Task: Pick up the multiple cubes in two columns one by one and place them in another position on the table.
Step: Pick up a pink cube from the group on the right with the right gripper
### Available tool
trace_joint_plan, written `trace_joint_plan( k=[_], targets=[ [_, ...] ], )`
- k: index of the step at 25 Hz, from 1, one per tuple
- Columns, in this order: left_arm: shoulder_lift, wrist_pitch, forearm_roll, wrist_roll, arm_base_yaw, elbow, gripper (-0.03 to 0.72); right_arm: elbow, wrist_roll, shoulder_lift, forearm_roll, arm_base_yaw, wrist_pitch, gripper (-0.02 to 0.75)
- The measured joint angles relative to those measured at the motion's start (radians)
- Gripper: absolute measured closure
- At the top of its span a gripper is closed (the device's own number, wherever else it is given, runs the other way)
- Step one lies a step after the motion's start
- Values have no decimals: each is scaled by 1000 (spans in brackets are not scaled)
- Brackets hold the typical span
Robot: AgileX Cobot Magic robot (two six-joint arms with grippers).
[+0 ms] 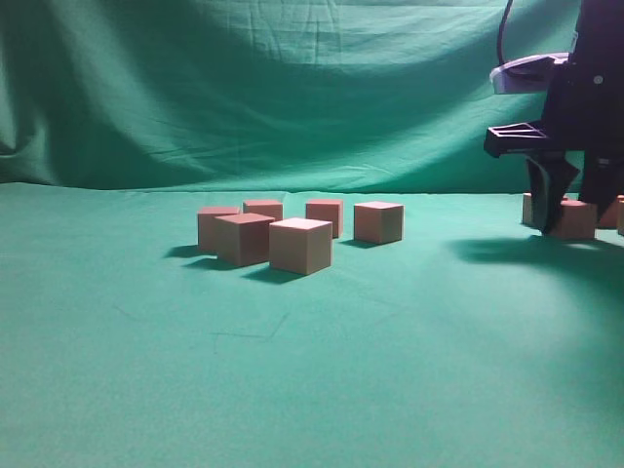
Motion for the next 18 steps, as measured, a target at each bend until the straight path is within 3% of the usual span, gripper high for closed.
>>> trace_joint_plan(
  k=[2, 7, 18],
  targets=[
    [0, 0, 0, 0, 0, 0, 688, 0, 0, 0, 0, 0, -3, 486],
    [0, 0, 0, 0, 0, 0, 688, -23, 0, -12, 0, 0, 40, 477],
    [0, 0, 0, 0, 0, 0, 688, -144, -95, -290, 43, 39, 408, 477]
  ],
)
